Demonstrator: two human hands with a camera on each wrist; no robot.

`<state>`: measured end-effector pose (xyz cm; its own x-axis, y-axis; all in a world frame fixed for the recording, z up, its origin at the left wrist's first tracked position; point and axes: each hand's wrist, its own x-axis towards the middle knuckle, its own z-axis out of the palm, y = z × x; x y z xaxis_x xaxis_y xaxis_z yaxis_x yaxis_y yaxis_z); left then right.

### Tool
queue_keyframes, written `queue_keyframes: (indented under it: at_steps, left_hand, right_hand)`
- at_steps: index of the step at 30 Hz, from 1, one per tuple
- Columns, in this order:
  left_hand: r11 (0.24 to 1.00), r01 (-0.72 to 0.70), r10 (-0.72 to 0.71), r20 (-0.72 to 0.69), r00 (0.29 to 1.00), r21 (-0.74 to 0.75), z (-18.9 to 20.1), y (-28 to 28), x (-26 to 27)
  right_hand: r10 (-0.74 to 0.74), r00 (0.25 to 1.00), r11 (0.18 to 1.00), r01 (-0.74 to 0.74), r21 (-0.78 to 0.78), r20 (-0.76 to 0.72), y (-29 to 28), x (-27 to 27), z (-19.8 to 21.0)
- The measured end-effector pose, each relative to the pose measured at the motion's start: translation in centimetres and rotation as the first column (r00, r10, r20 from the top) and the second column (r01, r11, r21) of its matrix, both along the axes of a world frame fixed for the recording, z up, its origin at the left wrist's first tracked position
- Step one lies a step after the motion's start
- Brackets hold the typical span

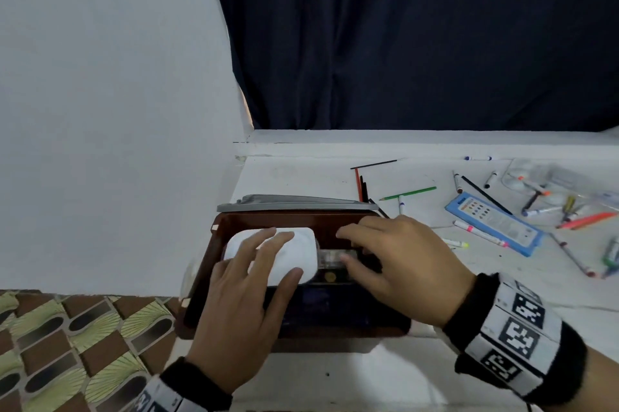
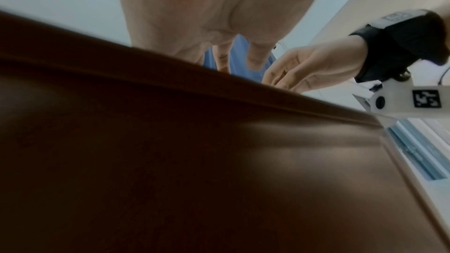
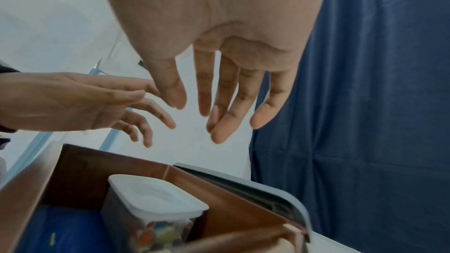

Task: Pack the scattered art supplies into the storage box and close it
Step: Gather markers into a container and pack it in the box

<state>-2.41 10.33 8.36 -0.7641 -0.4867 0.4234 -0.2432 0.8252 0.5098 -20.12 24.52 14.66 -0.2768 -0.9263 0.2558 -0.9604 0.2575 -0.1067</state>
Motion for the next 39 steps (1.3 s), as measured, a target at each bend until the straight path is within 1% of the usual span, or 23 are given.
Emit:
queue_keyframes:
  at_steps: [3,7,13,18,21,24,26,28,30,32,34,36,39]
  left_hand:
    - [0.998,0.033,-0.026,-0.115,0.993,0.059,0.7,2.9,-3.0]
    - [0.988,0.101,-0.083,-0.148,0.985,0.114,1.1,7.2,-8.0]
    - [0.974,0.174,-0.147,-0.177,0.973,0.149,0.8,14.2,-15.3]
    - [0.957,0.176,-0.138,-0.170,0.976,0.231,-0.6,19.5,-21.0]
    - [0.936,0.194,-0.164,-0.126,0.978,0.292,-1.3,22.0,-24.2]
    - [0.914,0.227,-0.224,-0.049,0.973,0.335,-1.9,23.1,-27.6]
    - [0.913,0.247,-0.268,0.022,0.963,0.326,-2.6,23.1,-30.1]
    - [0.918,0.276,-0.318,0.113,0.941,0.285,-3.4,22.7,-32.9]
    - [0.920,0.316,-0.369,0.241,0.898,0.232,-4.1,22.3,-36.1]
    - [0.920,0.360,-0.392,0.406,0.826,0.155,-4.6,22.0,-39.7]
    - [0.904,0.421,-0.386,0.571,0.724,0.078,-4.9,21.8,-43.3]
    - [0.868,0.497,-0.354,0.706,0.613,0.003,-5.1,21.5,-46.4]
    - [0.815,0.579,-0.284,0.845,0.453,-0.037,-5.2,21.6,-49.5]
  right_hand:
    - [-0.031,0.999,0.995,0.035,-0.094,0.044,3.6,-2.6,-0.3]
    - [-0.108,0.985,0.972,0.132,-0.193,0.133,9.8,-7.1,-1.2]
    - [-0.202,0.956,0.946,0.247,-0.212,0.212,19.1,-13.9,-2.5]
    - [-0.293,0.909,0.921,0.352,-0.169,0.298,26.6,-19.4,-4.2]
    - [-0.338,0.874,0.909,0.399,-0.118,0.348,29.7,-22.4,-5.5]
    - [-0.375,0.843,0.895,0.437,-0.085,0.386,31.5,-25.0,-6.7]
    - [-0.405,0.817,0.879,0.472,-0.072,0.412,32.3,-26.8,-7.5]
    - [-0.433,0.789,0.861,0.505,-0.059,0.435,32.8,-28.6,-8.3]
    - [-0.465,0.764,0.845,0.533,-0.033,0.448,33.3,-30.3,-9.2]
    - [-0.511,0.732,0.818,0.575,-0.004,0.450,33.8,-32.1,-10.0]
    - [-0.566,0.702,0.786,0.617,0.026,0.432,34.4,-34.1,-11.0]
    - [-0.619,0.679,0.753,0.657,0.049,0.395,35.1,-36.1,-11.8]
    - [-0.708,0.633,0.695,0.705,0.145,0.315,36.1,-38.8,-12.4]
